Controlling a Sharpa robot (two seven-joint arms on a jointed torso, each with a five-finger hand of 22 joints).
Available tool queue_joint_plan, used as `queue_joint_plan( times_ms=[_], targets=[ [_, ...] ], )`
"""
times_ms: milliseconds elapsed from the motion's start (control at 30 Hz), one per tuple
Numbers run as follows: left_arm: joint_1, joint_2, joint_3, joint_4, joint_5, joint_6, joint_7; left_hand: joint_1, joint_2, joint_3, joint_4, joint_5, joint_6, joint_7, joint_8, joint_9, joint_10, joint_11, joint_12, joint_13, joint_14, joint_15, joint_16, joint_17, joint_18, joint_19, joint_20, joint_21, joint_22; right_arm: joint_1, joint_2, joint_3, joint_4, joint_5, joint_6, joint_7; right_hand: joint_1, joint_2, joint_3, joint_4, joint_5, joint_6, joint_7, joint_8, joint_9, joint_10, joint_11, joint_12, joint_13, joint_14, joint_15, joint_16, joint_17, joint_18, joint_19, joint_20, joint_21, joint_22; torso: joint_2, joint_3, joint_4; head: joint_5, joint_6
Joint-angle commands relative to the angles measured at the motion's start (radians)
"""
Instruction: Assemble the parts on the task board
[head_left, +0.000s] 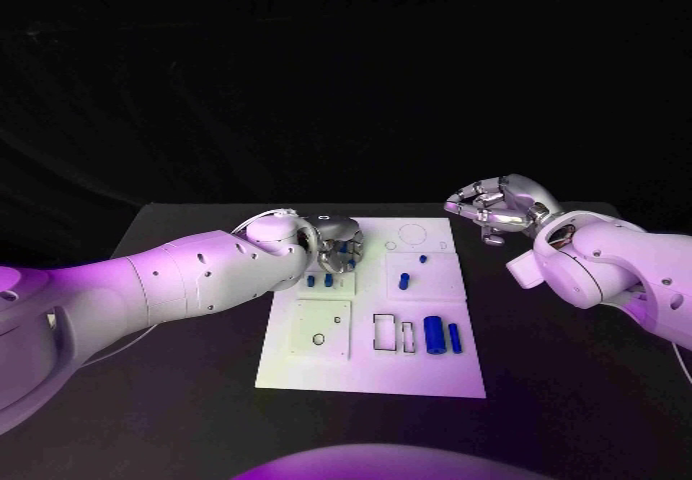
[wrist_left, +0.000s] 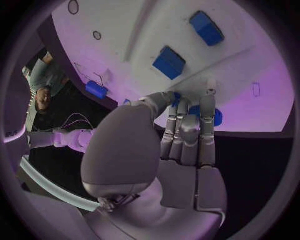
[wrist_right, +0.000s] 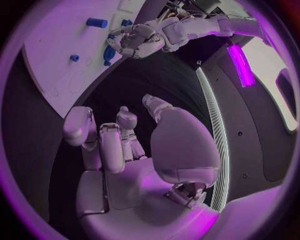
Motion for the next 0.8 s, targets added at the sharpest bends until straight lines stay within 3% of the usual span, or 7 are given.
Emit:
queue_joint_plan(
  times_ms=[33, 167, 600, 800],
  targets=[
    [-0.002, 0.002, -0.002, 0.002, 0.004, 0.039, -0.01, -0.003, 0.019, 0.008, -0.011, -0.003, 0.017, -0.005, 0.003, 0.003, 0.02, -0.009, 0.007, 0.007, 0.028, -0.006, 0.018, 0.038, -0.007, 0.033, -0.003, 0.034, 0.048, -0.001, 0.001, 0.0, 0.0, -0.009, 0.008, 0.006, 0.003, 0.007, -0.004, 0.005, 0.007, -0.007, 0.0, 0.006, 0.002, -0.006, 0.002, -0.005, 0.0, 0.028, -0.007, -0.005, -0.001, 0.007, -0.005, 0.0, -0.006, -0.002, 0.0, 0.0003, -0.001, 0.002, -0.001],
    [-0.002, 0.002, -0.002, 0.002, 0.007, 0.035, -0.009, -0.01, 0.028, 0.014, -0.022, -0.005, 0.038, -0.011, 0.004, 0.007, 0.038, -0.016, 0.008, 0.01, 0.049, -0.012, 0.03, 0.063, -0.014, 0.061, -0.007, 0.061, 0.087, -0.001, 0.002, 0.0, 0.0, -0.009, 0.008, 0.006, 0.003, 0.007, -0.004, 0.005, 0.007, -0.007, 0.0, 0.006, 0.002, -0.006, 0.002, -0.005, 0.0, 0.028, -0.007, -0.005, -0.001, 0.007, -0.005, 0.0, -0.006, -0.002, 0.0, 0.0007, -0.0007, 0.002, 0.0],
    [-0.003, -0.02, 0.007, 0.028, 0.03, -0.021, -0.01, -0.019, 0.027, 0.023, -0.032, -0.003, 0.035, -0.005, -0.011, 0.006, 0.035, -0.011, -0.004, 0.008, 0.051, -0.01, 0.029, 0.057, -0.009, 0.046, -0.009, 0.054, 0.068, -0.001, 0.001, 0.0, -0.002, -0.009, 0.005, 0.008, 0.001, 0.01, -0.006, 0.009, 0.006, -0.006, 0.0, 0.008, 0.002, -0.005, 0.002, -0.005, 0.0, 0.027, -0.008, -0.006, -0.002, 0.007, -0.006, 0.0, -0.008, -0.002, -0.001, 0.0011, -0.0019, 0.0, 0.006],
    [-0.002, -0.06, 0.024, 0.081, 0.041, -0.042, -0.017, -0.019, 0.027, 0.024, -0.033, -0.002, 0.036, -0.004, -0.011, 0.006, 0.036, -0.01, -0.005, 0.008, 0.05, -0.01, 0.028, 0.054, -0.01, 0.049, -0.009, 0.057, 0.072, -0.001, -0.002, 0.0, -0.005, -0.009, 0.004, 0.008, 0.001, 0.01, -0.006, 0.009, 0.006, -0.006, 0.0, 0.008, 0.002, -0.005, 0.002, -0.005, 0.0, 0.027, -0.008, -0.006, -0.002, 0.007, -0.006, 0.0, -0.008, -0.002, -0.002, 0.0002, 0.0036, -0.004, 0.013]
  ],
)
